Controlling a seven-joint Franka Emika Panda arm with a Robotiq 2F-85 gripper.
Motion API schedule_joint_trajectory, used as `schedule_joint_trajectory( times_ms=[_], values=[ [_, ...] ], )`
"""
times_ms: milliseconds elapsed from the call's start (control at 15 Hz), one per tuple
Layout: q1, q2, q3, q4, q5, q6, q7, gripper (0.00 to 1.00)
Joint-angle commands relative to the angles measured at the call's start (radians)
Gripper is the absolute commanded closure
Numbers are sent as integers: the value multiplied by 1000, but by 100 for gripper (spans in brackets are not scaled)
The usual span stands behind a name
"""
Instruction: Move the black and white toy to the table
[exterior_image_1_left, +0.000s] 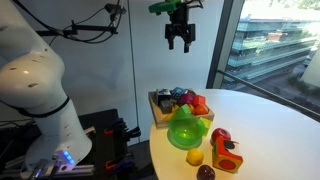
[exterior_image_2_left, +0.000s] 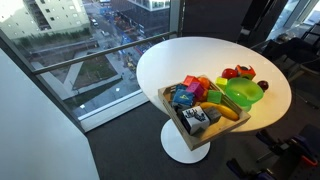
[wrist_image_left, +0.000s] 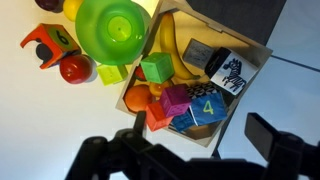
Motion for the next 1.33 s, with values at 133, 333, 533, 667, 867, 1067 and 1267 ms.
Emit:
schedule_joint_trajectory(
  times_ms=[133,333,533,667,867,1067,1267],
  values=[
    [24,116,21,36,45,63,34,0],
    [37,174,39,46,57,103,60,0],
    [52,232,64,60,31,134,123,0],
    [63,269,80,70,12,148,167,0],
    [83,321,100,85,-31,161,243,0],
    [107,374,110,99,-73,173,304,0],
    [129,425,112,106,-88,185,333,0]
  ],
)
